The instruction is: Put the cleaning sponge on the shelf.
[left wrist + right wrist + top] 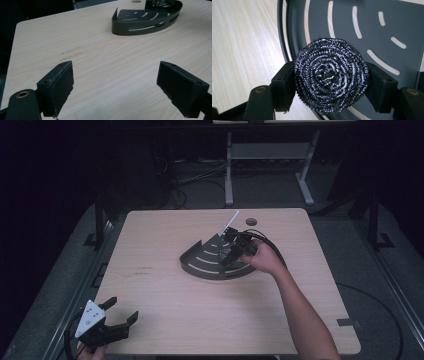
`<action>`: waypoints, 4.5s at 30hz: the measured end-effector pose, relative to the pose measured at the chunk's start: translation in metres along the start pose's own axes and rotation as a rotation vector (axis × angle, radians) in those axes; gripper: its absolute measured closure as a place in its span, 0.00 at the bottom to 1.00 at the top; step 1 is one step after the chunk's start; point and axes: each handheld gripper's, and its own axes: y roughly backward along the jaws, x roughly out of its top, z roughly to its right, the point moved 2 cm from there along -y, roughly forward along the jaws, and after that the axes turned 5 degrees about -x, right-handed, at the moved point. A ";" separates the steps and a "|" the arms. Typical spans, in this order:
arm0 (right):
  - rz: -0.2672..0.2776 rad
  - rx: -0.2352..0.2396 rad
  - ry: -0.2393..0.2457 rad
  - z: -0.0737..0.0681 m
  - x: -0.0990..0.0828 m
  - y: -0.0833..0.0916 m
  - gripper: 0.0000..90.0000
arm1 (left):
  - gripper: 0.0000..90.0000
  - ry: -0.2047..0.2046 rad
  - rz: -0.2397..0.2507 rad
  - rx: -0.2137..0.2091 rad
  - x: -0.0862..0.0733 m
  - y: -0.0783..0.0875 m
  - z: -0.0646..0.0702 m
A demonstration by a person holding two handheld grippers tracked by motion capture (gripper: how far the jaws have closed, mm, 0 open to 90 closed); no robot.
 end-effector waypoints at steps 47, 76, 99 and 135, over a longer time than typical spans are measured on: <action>-0.070 -0.035 -0.071 0.014 0.003 -0.045 0.35 | 0.15 0.009 0.003 0.003 -0.001 0.001 -0.002; -0.091 -0.047 -0.059 0.011 0.006 -0.049 0.33 | 0.15 0.013 0.002 0.002 -0.001 0.001 -0.002; -0.043 -0.047 -0.071 0.011 0.005 -0.033 0.24 | 0.15 0.012 0.001 0.000 -0.001 0.000 -0.001; 0.052 -0.028 -0.077 0.003 -0.024 0.009 0.21 | 0.15 0.003 -0.005 0.003 -0.001 -0.001 0.001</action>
